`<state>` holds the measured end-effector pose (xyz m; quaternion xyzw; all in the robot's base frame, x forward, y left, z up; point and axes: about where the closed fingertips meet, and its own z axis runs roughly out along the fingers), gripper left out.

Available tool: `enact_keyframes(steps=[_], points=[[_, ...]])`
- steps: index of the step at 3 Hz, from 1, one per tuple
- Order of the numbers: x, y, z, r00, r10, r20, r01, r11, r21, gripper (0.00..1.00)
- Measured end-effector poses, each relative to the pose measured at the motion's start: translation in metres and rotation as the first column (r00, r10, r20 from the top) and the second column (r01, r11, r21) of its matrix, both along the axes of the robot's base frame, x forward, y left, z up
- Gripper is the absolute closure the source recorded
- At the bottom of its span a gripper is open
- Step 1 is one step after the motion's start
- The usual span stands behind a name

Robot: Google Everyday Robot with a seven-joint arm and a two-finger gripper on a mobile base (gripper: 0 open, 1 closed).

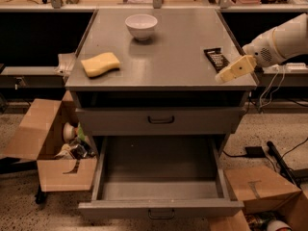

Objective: Place rxbar chocolate into middle drawer

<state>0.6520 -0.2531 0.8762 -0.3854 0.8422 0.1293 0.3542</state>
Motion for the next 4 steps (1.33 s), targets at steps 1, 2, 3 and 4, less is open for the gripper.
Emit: enact_keyframes(steps=[1, 2, 3, 4], points=[[0.025, -0.001, -0.015, 0.9996, -0.028, 0.000, 0.028, 0.999, 0.022, 0.00], [0.053, -0.004, -0.028, 0.9989, -0.044, 0.015, 0.043, 0.998, 0.037, 0.00], [0.083, -0.006, -0.043, 0.9975, -0.065, 0.027, 0.063, 0.996, 0.066, 0.00], [0.098, -0.009, -0.051, 0.9960, -0.085, 0.028, 0.082, 0.993, 0.087, 0.00]])
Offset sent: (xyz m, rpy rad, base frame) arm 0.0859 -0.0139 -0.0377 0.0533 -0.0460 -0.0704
